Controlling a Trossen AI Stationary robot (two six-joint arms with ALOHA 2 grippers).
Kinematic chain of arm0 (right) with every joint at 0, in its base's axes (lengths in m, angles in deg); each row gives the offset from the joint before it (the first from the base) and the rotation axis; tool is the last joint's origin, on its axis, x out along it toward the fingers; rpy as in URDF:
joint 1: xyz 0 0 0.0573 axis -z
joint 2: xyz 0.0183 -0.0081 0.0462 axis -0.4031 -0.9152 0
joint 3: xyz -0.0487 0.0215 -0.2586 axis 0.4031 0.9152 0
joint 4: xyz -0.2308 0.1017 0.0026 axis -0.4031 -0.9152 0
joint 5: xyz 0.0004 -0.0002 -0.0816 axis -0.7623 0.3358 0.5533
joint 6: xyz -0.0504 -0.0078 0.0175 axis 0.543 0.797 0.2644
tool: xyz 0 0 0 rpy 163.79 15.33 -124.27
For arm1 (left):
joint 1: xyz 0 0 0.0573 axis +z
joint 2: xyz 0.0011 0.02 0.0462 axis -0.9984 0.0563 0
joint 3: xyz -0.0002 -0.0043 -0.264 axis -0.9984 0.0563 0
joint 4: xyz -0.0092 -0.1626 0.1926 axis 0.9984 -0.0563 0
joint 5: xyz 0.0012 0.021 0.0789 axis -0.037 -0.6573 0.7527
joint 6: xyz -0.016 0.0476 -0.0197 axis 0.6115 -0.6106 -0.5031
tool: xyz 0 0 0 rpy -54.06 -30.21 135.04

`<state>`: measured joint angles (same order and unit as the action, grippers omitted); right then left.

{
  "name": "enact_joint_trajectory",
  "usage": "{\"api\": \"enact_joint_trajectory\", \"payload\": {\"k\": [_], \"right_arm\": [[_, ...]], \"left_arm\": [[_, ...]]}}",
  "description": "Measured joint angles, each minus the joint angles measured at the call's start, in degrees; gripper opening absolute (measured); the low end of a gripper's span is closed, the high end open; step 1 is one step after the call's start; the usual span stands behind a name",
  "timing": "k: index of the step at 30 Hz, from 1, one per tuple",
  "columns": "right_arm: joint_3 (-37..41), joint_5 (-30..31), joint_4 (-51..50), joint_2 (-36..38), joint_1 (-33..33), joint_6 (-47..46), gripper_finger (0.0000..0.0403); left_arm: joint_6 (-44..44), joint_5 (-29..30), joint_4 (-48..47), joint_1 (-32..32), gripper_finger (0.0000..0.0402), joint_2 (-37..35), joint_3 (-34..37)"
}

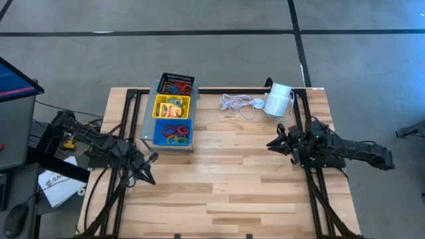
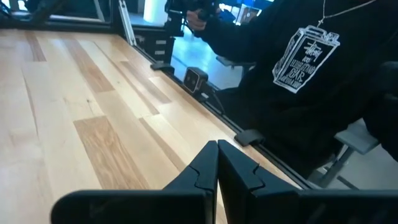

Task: Pick & Place Office Desk Supplies
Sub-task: Return to Home Position

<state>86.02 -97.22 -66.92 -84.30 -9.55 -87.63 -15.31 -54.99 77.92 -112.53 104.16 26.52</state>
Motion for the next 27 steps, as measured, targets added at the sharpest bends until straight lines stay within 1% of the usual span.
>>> {"api": "enact_joint_trajectory", "payload": {"k": [4,9,27], "right_arm": [[0.6,0.0,0.0,0.0,0.0,1.2,0.0071],[0.6,0.0,-0.1,0.0,0.0,3.1,0.0071],[0.6,0.0,-0.3,0.0,0.0,2.9,0.0071]], "left_arm": [[0.3,0.0,2.1,0.0,0.0002,1.2,0.2],[4.6,0.1,2.6,0.0,0.0002,1.3,0.2],[4.7,0.3,2.9,0.0,0.0002,1.3,0.1]]}}
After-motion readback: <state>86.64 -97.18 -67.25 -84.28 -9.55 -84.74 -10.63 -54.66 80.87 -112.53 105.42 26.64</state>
